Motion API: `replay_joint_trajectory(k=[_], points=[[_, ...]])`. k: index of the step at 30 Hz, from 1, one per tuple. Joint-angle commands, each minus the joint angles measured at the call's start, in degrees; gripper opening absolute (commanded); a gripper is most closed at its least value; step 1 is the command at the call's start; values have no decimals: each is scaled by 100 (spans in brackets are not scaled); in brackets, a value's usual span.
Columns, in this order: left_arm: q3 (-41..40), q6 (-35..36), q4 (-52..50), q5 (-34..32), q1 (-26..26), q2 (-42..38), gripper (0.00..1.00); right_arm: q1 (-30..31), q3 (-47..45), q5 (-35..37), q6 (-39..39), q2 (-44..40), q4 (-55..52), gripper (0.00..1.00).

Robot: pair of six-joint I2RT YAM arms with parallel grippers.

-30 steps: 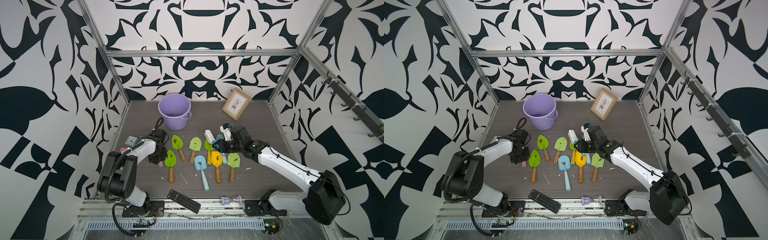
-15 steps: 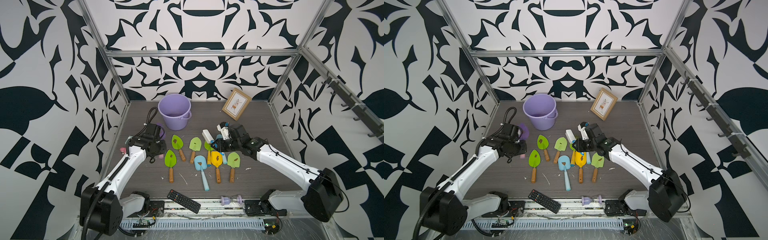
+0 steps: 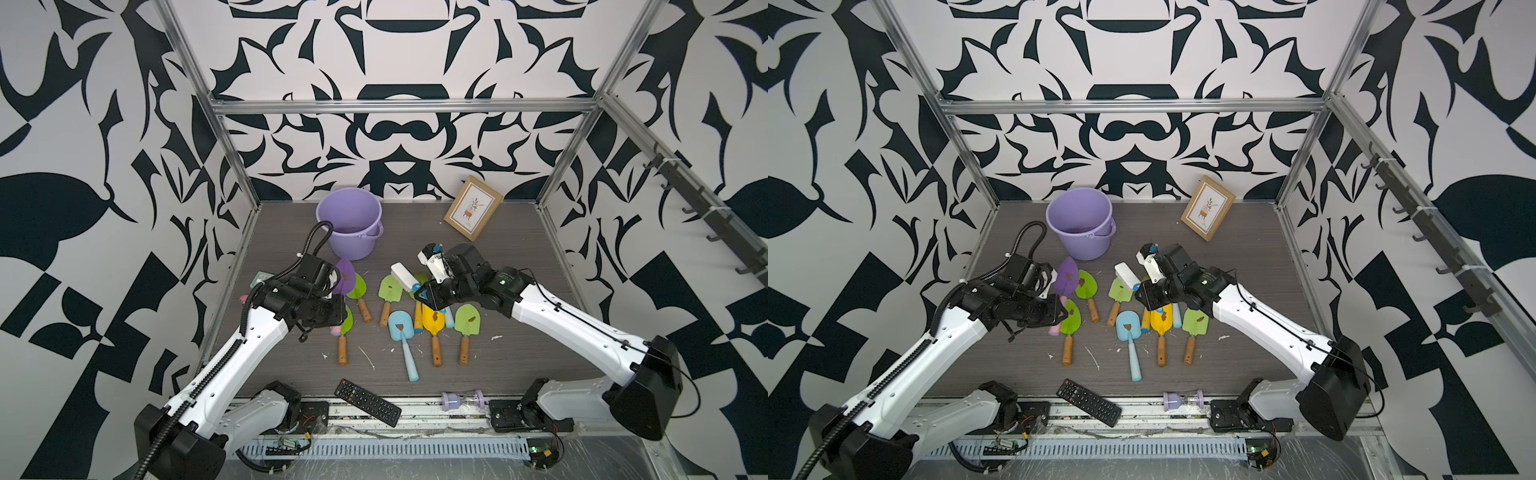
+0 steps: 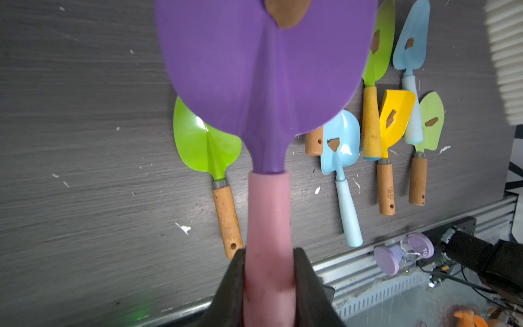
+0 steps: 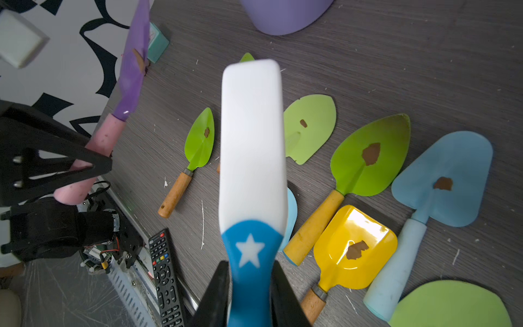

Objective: Brush the soil off the hand trowel and place it into the bucket
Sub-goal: Brush off the soil from the hand trowel.

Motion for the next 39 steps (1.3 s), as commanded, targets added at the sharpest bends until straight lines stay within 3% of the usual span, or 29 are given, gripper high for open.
replay_joint_trajectory(k=[1, 10, 23, 39], points=[[164, -178, -480, -52, -128, -11, 0, 191, 344, 260, -384, 1, -288, 0], [-80, 157, -194, 463, -189, 116, 0, 739, 540, 861, -475, -31, -168, 0], [-44, -28, -212, 180, -351, 340, 0, 1509, 1133, 1395, -722, 680, -59, 0], [-14, -90, -161, -20, -390, 336, 0, 1556, 1540, 1384, -883, 1210, -46, 0]])
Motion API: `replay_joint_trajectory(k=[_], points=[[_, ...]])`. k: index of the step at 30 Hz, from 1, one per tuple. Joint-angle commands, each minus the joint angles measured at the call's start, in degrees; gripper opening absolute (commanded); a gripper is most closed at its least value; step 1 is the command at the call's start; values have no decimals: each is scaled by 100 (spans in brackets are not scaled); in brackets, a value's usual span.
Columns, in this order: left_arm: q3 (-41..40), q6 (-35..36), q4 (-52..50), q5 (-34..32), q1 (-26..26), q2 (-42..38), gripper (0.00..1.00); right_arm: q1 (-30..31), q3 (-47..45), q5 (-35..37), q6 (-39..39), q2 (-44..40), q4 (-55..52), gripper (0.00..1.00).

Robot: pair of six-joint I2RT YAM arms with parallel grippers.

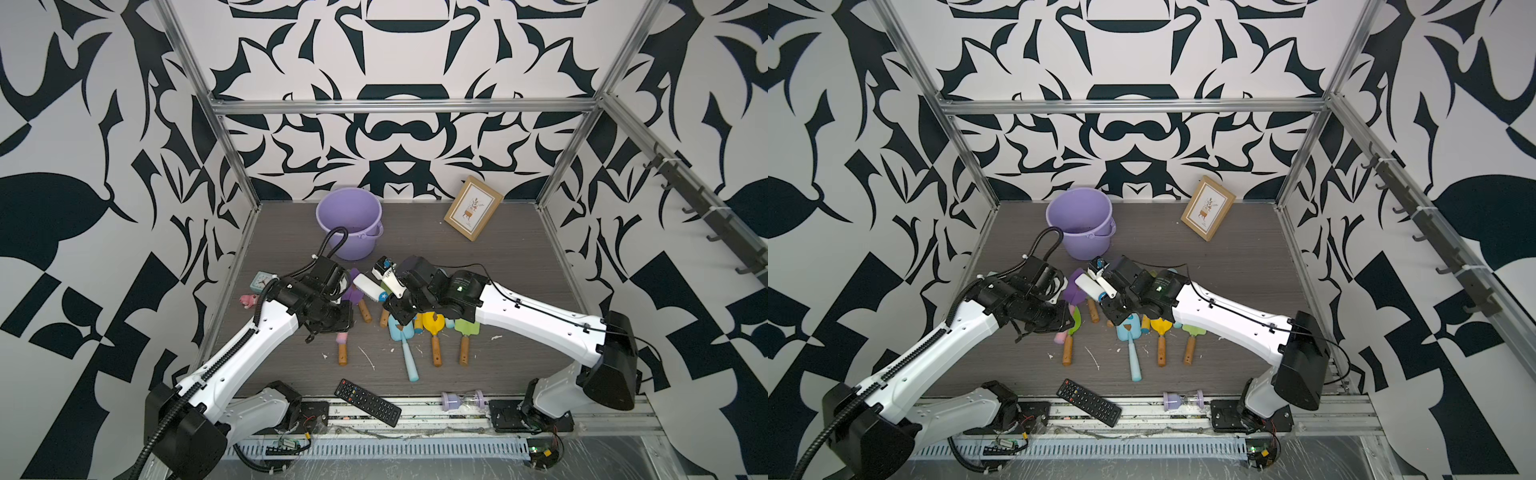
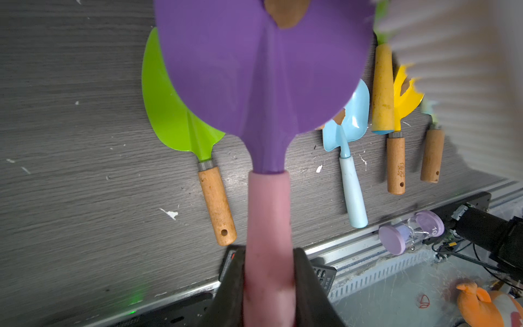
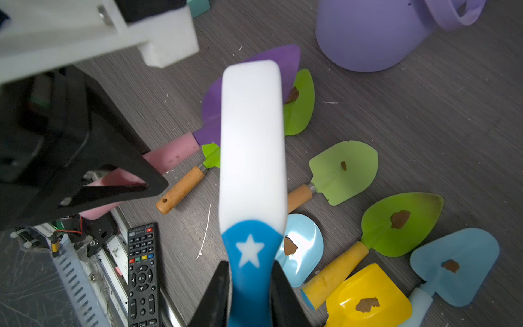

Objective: Brush the soil off the hand trowel and place it into the bucket
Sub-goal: Brush off the soil from the hand trowel.

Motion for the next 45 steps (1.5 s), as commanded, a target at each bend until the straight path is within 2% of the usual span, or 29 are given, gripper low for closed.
replay_joint_trajectory(k=[1, 8, 24, 28, 38, 45], points=[[62, -17, -140, -179, -7, -46, 0, 12, 292, 84, -60, 13, 160, 0], [312, 39, -249, -245, -15, 25, 0, 10, 382, 116, -59, 182, 198, 0], [58, 89, -211, -338, -40, -2, 0, 22, 716, 402, -76, 151, -138, 0], [55, 93, -141, -341, -40, 70, 0, 143, 983, 332, -109, 389, -356, 0], [134, 71, -137, -391, -38, 87, 0, 337, 954, 301, -48, 573, -352, 0], [154, 11, -236, -503, -112, 36, 0, 304, 1031, 884, -158, 824, -484, 0]])
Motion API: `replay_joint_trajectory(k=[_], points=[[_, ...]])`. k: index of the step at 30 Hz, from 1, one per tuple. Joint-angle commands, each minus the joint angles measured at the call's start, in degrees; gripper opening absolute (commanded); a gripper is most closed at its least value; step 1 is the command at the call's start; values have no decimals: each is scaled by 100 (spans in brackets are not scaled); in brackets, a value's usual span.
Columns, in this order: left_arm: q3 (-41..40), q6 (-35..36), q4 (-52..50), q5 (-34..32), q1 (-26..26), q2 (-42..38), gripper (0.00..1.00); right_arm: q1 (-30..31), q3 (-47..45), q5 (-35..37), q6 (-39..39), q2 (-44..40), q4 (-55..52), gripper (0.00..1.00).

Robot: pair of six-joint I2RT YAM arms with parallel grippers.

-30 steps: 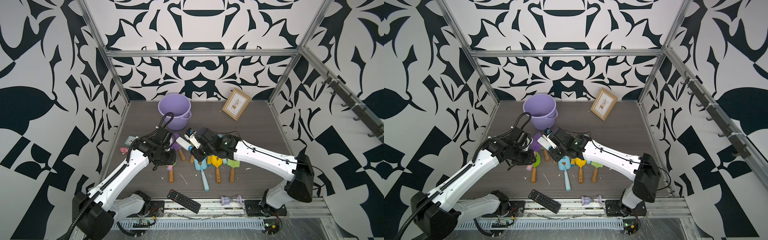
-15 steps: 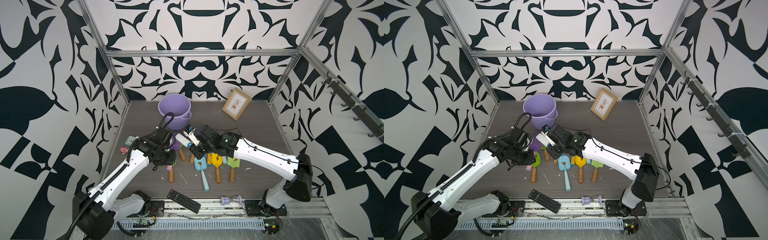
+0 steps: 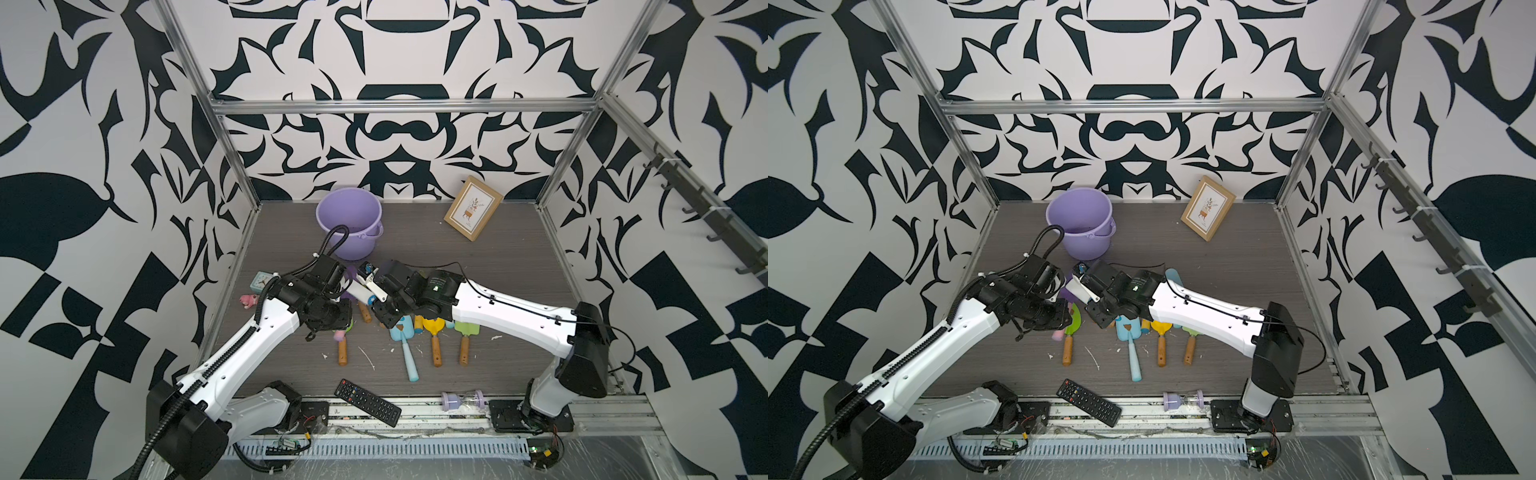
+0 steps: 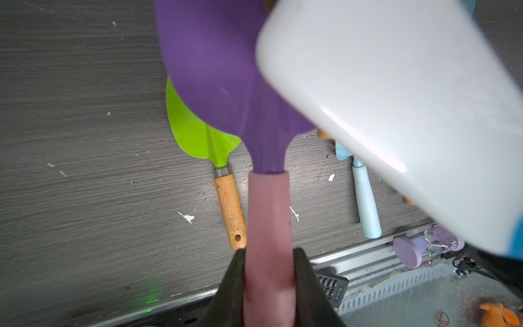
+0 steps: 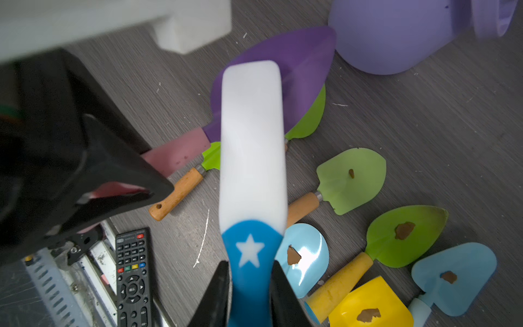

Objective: Brush the soil off the hand trowel and place it into the bucket
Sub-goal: Brush off the soil from the hand trowel.

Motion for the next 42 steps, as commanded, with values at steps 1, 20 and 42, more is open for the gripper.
replay_joint_trajectory(k=[1, 20, 42], points=[[37, -46, -213, -160, -64, -53, 0, -29, 257, 453, -90, 16, -49, 0], [-152, -642, -582, -406, -747, -179, 0, 185, -145, -182, 304, -96, 135, 0], [-294, -777, -604, -408, -882, -49, 0, 57, -628, 447, 509, -701, 259, 0]])
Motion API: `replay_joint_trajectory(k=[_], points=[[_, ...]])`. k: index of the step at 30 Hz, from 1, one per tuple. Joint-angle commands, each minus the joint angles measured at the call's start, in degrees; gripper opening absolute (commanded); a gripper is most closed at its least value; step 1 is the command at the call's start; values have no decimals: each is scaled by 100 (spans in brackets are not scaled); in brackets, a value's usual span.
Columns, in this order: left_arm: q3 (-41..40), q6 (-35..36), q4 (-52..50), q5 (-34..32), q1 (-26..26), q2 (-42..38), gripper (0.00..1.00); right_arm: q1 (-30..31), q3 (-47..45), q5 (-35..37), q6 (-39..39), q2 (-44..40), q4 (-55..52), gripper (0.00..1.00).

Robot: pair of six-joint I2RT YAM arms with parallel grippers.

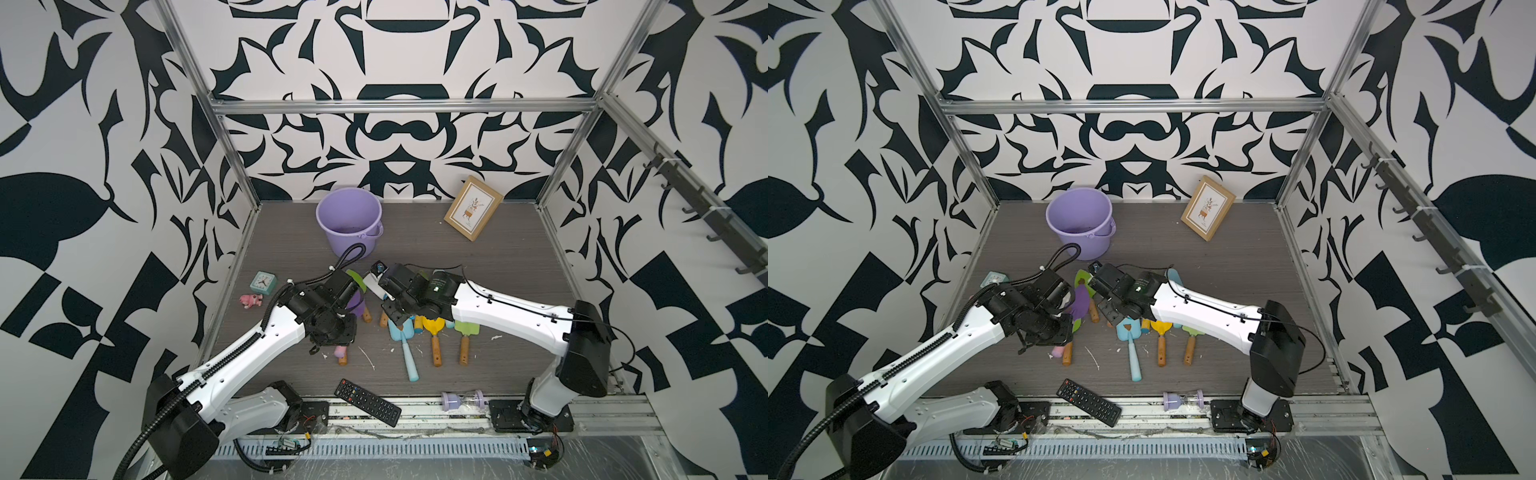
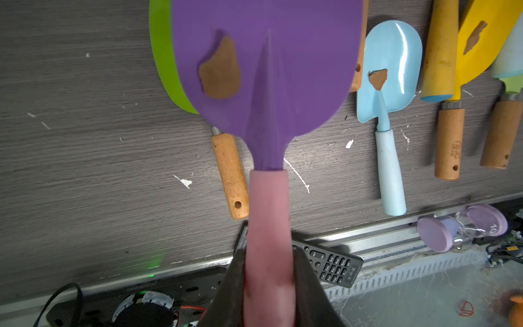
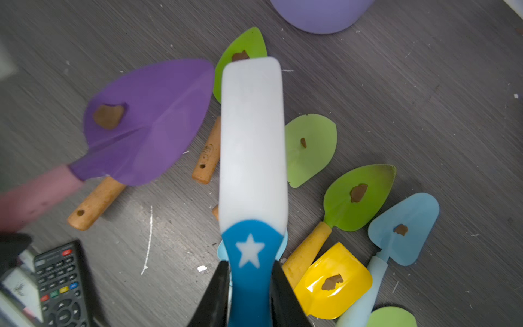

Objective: Brush the soil off the hand trowel and place it into the bucket
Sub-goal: Brush off the soil from the hand trowel.

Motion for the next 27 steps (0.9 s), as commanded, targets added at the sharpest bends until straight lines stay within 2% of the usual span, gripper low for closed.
replay_joint_trajectory(k=[1, 6, 13, 19, 24, 27], points=[[-45, -90, -221, -54, -25, 45, 0, 194, -114, -276, 231, -510, 325, 0], [-12, -50, -160, 16, -72, 37, 0, 465, 76, -929, 170, -284, 394, 0], [-5, 24, 119, 290, -78, -160, 0, 484, 141, -1790, 155, 14, 661, 0], [-27, 101, 159, 304, -169, -141, 0, 93, 130, -1640, 194, 203, 324, 0], [-137, 5, 104, 219, -218, -151, 0, -411, 110, -1161, 178, 56, 95, 0], [-173, -50, 100, 137, -235, -121, 0, -525, 140, -1233, 108, -50, 112, 0]])
